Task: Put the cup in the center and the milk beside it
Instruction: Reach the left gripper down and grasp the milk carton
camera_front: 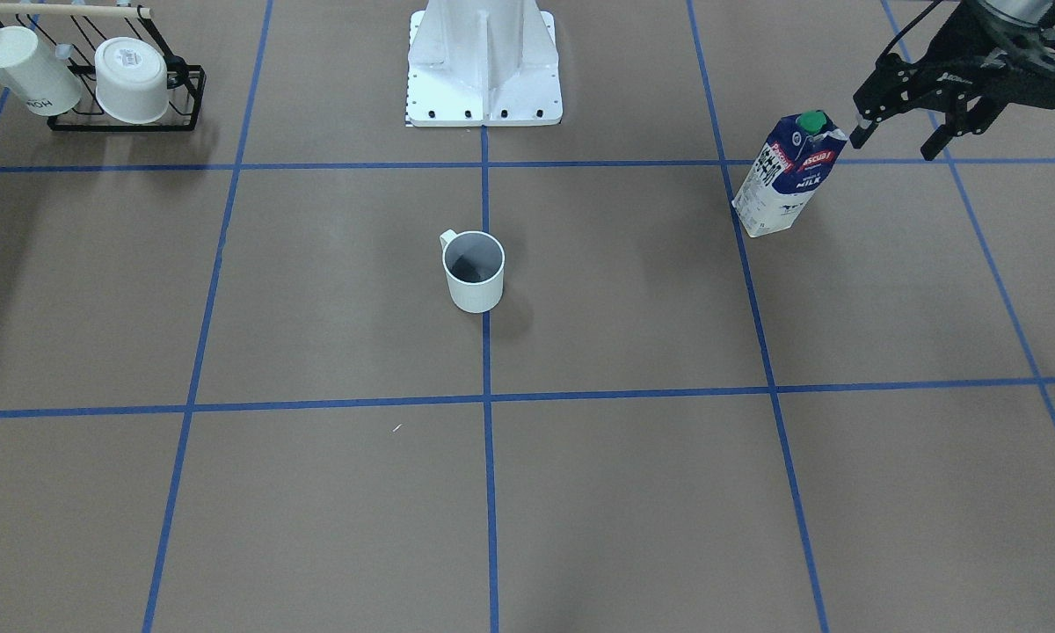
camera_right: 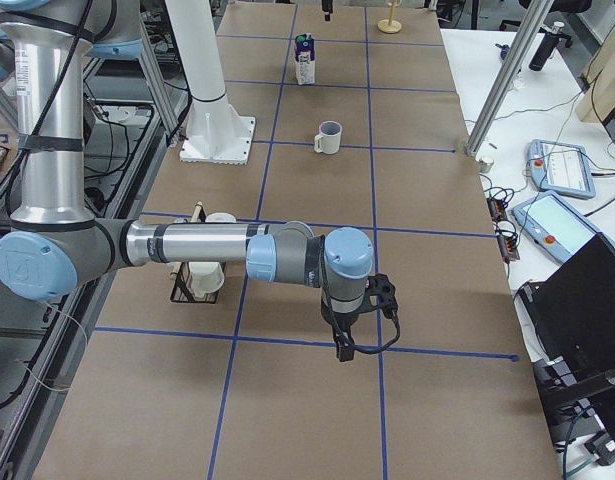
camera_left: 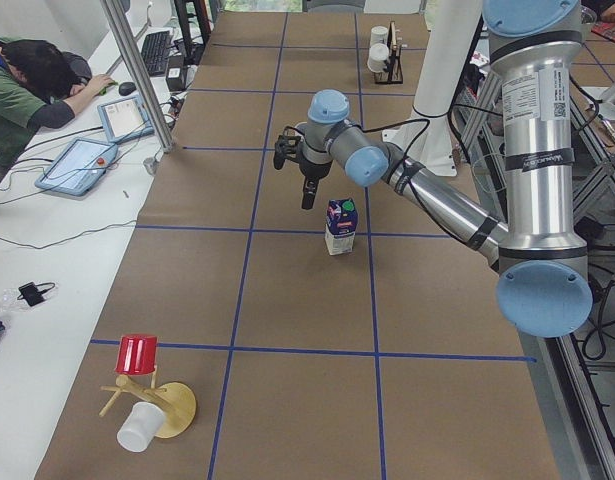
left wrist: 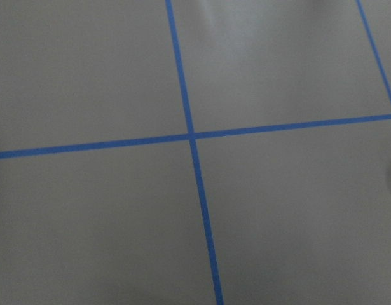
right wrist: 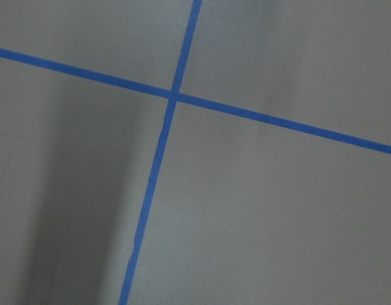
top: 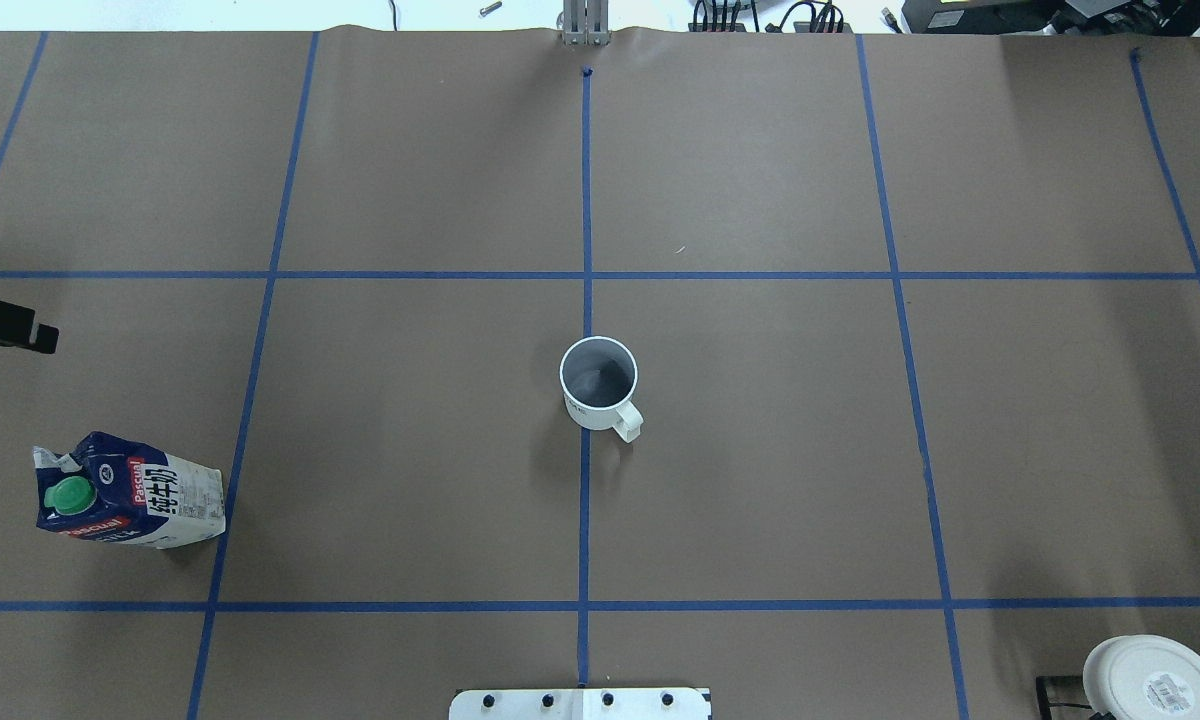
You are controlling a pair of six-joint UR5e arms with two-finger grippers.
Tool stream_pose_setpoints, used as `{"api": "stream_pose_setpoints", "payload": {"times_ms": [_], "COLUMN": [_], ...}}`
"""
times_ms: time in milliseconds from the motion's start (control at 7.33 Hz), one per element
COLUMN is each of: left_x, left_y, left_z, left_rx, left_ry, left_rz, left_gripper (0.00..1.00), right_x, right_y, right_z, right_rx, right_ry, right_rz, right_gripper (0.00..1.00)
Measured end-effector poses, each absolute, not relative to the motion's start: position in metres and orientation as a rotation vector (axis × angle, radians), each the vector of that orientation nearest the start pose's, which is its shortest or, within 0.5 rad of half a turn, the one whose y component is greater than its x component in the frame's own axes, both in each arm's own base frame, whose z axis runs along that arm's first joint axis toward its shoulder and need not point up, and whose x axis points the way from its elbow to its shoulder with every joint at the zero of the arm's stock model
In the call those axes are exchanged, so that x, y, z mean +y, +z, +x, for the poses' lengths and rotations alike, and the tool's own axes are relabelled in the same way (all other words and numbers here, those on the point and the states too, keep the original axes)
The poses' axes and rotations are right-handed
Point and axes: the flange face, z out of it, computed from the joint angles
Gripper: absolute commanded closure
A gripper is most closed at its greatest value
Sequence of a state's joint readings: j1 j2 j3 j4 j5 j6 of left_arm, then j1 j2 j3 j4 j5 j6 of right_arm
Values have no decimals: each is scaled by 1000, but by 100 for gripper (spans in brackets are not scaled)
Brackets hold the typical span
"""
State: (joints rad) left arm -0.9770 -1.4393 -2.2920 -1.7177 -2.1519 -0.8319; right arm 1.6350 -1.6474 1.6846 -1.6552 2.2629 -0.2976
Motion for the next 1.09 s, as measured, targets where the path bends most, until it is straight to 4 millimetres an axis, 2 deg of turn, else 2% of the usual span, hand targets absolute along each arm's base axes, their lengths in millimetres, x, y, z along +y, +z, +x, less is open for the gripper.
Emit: {"api": "stream_pose_setpoints", "payload": {"times_ms": [273,409,545,1091], "left_x": [-348,-337,-328,-311], "left_y": [365,368,374,387], "left_z": [217,233,239,237], "left_rx": [810,792,776,746], "left_ry": [-44,-48,-47,-38], "left_rz": [117,95,77,46], "left_gripper": [1,1,1,3], "right_x": [-434,-432,-431,-433], "right_y": [671,673,674,672], "right_z": [100,100,100,100], "right_rx": [-693,-694,-694,-692], "right_ry": [-196,-193,-192,-192], "right_rz": [48,43,40,44], "right_gripper": [0,0,0,0]}}
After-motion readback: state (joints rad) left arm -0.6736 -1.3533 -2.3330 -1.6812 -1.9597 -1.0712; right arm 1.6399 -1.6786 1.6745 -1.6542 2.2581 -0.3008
